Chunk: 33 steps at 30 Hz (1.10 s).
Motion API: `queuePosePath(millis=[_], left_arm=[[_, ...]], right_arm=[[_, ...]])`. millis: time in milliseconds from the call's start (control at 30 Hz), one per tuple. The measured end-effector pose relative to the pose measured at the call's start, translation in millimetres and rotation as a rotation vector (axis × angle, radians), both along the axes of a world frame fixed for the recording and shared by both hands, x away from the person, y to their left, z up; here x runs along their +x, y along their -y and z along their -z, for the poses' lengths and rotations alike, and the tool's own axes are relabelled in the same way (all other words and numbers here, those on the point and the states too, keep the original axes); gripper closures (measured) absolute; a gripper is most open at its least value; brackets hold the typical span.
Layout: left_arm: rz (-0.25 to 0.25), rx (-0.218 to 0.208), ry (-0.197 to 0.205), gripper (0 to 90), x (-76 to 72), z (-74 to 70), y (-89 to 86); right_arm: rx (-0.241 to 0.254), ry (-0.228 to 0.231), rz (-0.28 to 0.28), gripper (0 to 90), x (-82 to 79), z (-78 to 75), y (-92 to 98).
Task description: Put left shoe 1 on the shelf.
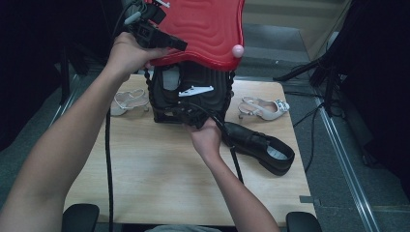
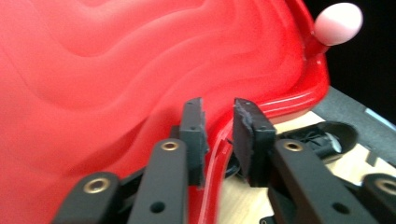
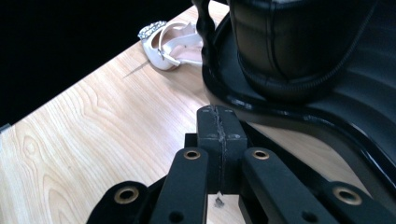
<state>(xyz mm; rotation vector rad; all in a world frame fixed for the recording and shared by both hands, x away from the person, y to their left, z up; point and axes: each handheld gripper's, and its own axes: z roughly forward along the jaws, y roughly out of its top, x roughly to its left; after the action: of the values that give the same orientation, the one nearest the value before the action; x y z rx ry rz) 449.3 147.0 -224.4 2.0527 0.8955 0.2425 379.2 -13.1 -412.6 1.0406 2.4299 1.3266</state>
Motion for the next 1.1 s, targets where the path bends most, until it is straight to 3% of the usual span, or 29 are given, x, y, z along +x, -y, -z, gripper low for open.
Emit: queuePosePath(millis=[267,467,600,733,800,933,1100], left_arm=[[0.037,0.004,-0.005,64.4,-20.3,-4.8,-0.1],[0.048,-0.020,-0.032,59.5,-34.6,3.2,-5.0],[0.055,-0.012,-0.038,56.1,-44.0,9.3,-5.9],[0.072,-0.028,-0.037,50.8,-57.1,19.4,-9.0],[0.071,-0.042,-0.055,49.7,-61.2,25.9,-10.9],[0.065,-0.035,-0.063,47.9,-67.7,43.4,-14.0],[0.059,-0.044,-0.076,47.0,-73.4,63.2,-17.2]], right_arm=[[0.059,-0.068,0.004,90.0,-11.1,6.2,26.8],[0.025,-0.076,0.005,88.1,-20.7,12.2,44.0],[0.032,-0.080,0.004,85.8,-25.8,13.7,54.9],[0.028,-0.095,0.001,80.5,-29.9,14.1,65.5],[0.020,-0.107,-0.004,77.6,-31.5,16.1,71.5],[-0.007,-0.078,-0.016,75.7,-36.5,20.7,82.9],[-0.033,-0.087,-0.027,75.7,-41.2,22.0,94.3]])
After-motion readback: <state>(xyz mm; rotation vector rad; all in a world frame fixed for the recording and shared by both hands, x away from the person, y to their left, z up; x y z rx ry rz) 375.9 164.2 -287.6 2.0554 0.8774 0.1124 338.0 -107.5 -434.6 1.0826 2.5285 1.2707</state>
